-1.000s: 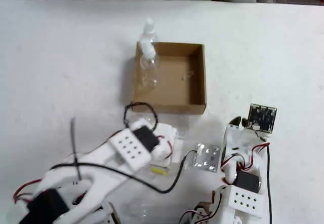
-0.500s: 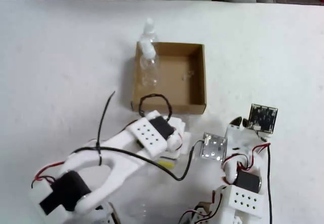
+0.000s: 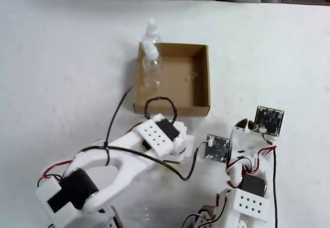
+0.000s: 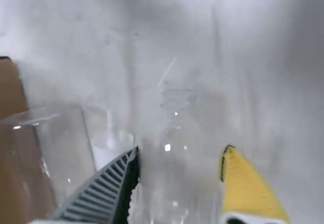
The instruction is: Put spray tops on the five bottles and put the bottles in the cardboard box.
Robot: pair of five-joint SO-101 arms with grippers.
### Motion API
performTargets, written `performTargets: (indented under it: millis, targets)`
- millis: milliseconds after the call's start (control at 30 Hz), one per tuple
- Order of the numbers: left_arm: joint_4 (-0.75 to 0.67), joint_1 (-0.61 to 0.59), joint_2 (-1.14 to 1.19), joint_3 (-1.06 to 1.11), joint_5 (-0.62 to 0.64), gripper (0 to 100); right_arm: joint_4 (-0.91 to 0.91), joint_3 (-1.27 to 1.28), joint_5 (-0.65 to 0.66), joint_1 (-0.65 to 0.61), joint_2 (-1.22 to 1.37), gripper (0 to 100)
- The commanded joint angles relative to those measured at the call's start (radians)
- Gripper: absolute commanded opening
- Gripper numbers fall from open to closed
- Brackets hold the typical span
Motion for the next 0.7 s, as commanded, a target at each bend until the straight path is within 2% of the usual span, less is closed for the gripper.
performTargets:
  millis: [0, 133, 233, 500, 667]
  targets:
    - [-0.025, 0.002, -0.002, -0.054, 0.037, 10, -0.004, 0.011, 0.014, -0.001, -0.005, 1.5]
    - [-0.025, -0.004, -0.002, -0.049, 0.038, 3, -0.004, 0.011, 0.014, -0.001, -0.007, 1.5]
    - [-0.015, -0.015, -0.002, -0.046, 0.04, 3, -0.004, 0.011, 0.014, -0.001, -0.007, 1.5]
    - [0.121, -0.025, -0.008, -0.055, 0.038, 3, -0.004, 0.011, 0.014, 0.001, -0.008, 1.5]
    - [0.161, -0.079, -0.008, -0.055, 0.04, 2, -0.004, 0.011, 0.014, 0.001, -0.008, 1.5]
